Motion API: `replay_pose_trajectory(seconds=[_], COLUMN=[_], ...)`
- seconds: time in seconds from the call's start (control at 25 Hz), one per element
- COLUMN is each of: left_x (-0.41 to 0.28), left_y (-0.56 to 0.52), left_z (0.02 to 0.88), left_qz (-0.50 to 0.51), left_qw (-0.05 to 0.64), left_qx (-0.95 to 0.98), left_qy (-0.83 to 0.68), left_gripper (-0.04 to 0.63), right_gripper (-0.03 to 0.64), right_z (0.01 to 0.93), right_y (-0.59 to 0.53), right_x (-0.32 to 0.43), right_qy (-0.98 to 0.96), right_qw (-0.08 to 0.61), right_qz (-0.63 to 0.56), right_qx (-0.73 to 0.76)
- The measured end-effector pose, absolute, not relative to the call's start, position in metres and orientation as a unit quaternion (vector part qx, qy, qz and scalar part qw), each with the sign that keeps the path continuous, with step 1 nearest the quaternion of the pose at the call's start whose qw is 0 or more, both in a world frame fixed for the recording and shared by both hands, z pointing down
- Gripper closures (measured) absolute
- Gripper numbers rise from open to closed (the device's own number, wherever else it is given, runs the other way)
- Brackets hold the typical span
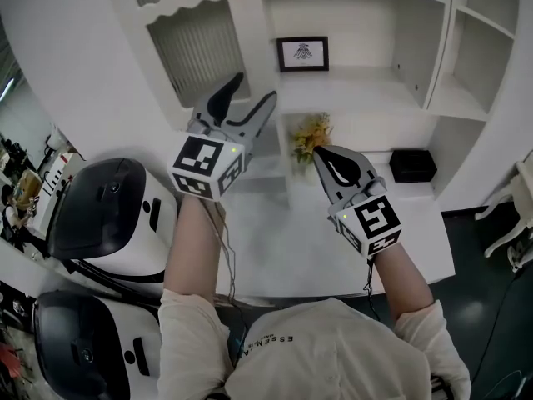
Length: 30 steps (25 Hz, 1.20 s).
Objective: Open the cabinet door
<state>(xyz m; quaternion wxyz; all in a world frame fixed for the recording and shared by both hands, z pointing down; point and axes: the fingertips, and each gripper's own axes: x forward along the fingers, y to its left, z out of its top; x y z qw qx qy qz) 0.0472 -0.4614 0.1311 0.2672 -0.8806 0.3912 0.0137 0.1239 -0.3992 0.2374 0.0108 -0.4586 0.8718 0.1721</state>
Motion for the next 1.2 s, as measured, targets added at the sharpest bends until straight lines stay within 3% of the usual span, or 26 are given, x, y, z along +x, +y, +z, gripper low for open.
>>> replay_pose_trajectory(seconds=[0.56,0.96,1.2], left_x=[0.051,0.058,0.049], left_y=[-0.527,-0.548,-0.557], left_z=[0.006,-0.034,-0.037], left_qz=[-0.027,-0.067,-0.092], left_qw=[0.335,0.323,0.336], left_qx=[-0.832,-0.812,-0.778], left_qy=[0.441,0.481,0.523], left_gripper=[0.336,0.355,0.465], right_gripper=[0.603,0.603,0.603], right_z=[0.223,0.221,0.225], right_y=[-0.428,-0.423,-0.423], right_x=[0.139,0.142,0.150], right_qy=[0.861,0.861,0.860], right_qw=[-0.003,-0.002,-0.002], right_qz=[0.164,0.170,0.167], right_qx=[-0.481,-0.479,-0.482])
